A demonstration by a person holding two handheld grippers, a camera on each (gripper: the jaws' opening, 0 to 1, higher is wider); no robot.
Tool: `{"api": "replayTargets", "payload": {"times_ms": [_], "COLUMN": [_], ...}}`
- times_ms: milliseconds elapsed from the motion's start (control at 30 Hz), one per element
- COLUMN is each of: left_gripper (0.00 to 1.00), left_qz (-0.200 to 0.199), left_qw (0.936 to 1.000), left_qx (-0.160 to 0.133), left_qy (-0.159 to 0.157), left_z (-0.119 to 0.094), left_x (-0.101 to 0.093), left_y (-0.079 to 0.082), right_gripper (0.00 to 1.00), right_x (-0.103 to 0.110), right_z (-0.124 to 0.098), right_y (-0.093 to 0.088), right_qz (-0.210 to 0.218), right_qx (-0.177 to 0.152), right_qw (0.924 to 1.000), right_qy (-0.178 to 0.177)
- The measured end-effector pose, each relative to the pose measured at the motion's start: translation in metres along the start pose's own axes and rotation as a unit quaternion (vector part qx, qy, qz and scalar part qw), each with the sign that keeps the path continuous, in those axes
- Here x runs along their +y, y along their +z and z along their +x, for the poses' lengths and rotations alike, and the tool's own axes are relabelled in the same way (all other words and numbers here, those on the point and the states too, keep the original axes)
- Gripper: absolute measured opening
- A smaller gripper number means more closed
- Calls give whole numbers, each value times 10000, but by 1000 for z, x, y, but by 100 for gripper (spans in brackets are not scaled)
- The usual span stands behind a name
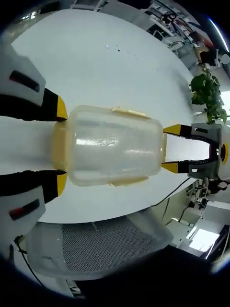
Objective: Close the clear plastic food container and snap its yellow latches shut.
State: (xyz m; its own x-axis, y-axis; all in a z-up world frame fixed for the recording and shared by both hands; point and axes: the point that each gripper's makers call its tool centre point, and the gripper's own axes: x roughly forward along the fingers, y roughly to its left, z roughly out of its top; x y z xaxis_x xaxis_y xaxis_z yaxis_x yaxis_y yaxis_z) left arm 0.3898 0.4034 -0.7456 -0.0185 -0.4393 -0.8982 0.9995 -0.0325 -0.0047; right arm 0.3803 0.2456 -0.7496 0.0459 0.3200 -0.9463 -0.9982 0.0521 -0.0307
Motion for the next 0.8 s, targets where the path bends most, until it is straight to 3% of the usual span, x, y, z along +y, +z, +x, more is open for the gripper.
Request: {"api": "replayTargets", "payload": {"times_ms": [400,800], "left_gripper": [39,39], "left_qz": [13,-11], "left_qw": [10000,9999], "left_qx": [6,71], "left_qy": [-14,-81], "left_z": [16,31], "left_x": [-1,-1], "left_y": [33,51], "right_gripper": [40,40], "right_x": [1,3], "right_z": [-11,-13], "right_y": [-36,-61], "right_qz": [53,124], "right_qx": [-23,-32], "right_qw": [10000,9999], "right_qy": [-8,77]}}
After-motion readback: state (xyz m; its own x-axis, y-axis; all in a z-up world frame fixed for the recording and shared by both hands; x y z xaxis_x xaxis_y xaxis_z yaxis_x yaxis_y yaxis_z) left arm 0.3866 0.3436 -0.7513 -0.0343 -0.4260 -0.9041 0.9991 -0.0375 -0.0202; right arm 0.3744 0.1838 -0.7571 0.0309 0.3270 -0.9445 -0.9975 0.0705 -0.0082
